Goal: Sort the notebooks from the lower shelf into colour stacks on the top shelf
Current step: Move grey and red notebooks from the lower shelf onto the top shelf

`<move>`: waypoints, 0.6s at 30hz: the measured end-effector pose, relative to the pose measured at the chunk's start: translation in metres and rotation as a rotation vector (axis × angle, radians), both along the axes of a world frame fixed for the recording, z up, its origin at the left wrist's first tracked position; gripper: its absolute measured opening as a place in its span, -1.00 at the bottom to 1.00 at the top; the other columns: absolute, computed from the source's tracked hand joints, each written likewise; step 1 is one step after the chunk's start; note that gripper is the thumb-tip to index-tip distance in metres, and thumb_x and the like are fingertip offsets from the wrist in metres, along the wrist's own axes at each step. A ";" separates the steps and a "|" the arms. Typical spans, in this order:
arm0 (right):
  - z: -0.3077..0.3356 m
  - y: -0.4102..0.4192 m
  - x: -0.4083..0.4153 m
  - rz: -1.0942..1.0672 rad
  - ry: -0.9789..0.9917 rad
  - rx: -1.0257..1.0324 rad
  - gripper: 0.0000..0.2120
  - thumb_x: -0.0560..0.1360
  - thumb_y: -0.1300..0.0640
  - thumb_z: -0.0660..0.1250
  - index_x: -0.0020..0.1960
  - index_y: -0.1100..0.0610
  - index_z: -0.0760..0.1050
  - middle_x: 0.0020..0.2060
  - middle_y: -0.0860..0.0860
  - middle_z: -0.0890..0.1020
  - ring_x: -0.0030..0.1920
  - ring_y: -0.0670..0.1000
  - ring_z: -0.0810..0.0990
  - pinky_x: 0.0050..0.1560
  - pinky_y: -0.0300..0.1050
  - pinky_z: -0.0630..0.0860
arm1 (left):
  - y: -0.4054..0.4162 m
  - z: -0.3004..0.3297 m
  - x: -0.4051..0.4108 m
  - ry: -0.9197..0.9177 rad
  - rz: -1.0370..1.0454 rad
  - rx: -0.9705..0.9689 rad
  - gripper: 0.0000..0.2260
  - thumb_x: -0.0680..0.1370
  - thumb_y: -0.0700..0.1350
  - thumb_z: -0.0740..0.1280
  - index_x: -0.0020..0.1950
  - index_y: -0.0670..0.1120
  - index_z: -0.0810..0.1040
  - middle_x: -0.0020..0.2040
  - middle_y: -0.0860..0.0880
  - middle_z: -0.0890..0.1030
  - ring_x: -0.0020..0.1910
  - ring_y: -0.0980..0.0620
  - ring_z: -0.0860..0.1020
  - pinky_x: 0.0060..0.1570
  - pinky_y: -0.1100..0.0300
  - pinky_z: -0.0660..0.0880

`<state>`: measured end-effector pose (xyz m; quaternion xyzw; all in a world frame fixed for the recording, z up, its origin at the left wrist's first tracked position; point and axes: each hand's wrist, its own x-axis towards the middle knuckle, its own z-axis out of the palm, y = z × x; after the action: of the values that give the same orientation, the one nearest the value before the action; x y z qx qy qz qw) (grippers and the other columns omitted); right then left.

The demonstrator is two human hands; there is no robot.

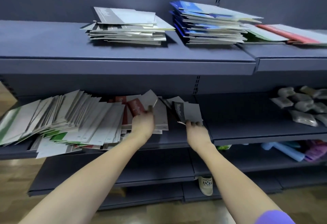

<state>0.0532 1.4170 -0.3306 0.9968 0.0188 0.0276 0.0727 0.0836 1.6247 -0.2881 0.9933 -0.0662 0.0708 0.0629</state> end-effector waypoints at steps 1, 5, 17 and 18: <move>0.000 -0.002 -0.003 0.011 0.011 0.039 -0.55 0.48 0.35 0.24 0.37 0.25 0.37 0.17 0.21 0.58 0.17 0.25 0.54 0.07 0.00 0.48 | -0.007 0.006 -0.003 -0.013 -0.037 0.035 -0.57 0.62 -0.32 0.11 0.49 -0.12 0.24 0.05 -0.20 0.62 -0.10 -0.21 0.62 -0.27 0.04 0.46; 0.002 -0.020 -0.013 0.100 0.049 0.360 -0.68 0.59 0.03 0.30 0.25 0.19 0.53 0.17 0.12 0.62 0.19 0.21 0.55 0.06 0.03 0.54 | -0.047 0.006 -0.012 -0.013 -0.295 0.024 -0.69 0.65 -0.14 0.17 0.40 0.00 0.40 0.32 -0.20 0.50 -0.07 -0.24 0.57 -0.24 0.05 0.45; 0.004 -0.040 0.005 -0.091 -0.080 0.589 -0.71 0.56 0.18 0.21 0.24 0.16 0.54 0.14 0.19 0.54 0.12 0.28 0.49 0.02 0.02 0.44 | -0.023 -0.033 0.015 0.067 -0.238 -0.162 -0.67 0.63 -0.07 0.22 0.41 -0.02 0.42 0.34 -0.09 0.50 0.29 -0.12 0.47 0.25 -0.03 0.45; 0.000 -0.032 0.007 -0.041 -0.005 0.576 -0.69 0.60 0.11 0.20 0.30 0.09 0.53 0.23 0.16 0.53 0.20 0.25 0.47 0.14 0.00 0.43 | -0.012 -0.036 0.022 0.070 -0.126 -0.083 -0.62 0.64 -0.04 0.20 0.46 -0.06 0.36 0.41 -0.13 0.43 0.39 -0.16 0.39 0.36 -0.07 0.36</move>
<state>0.0600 1.3847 -0.3308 0.9765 -0.0100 0.0328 -0.2126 0.1052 1.6129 -0.3244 0.9856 -0.1234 0.0345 0.1107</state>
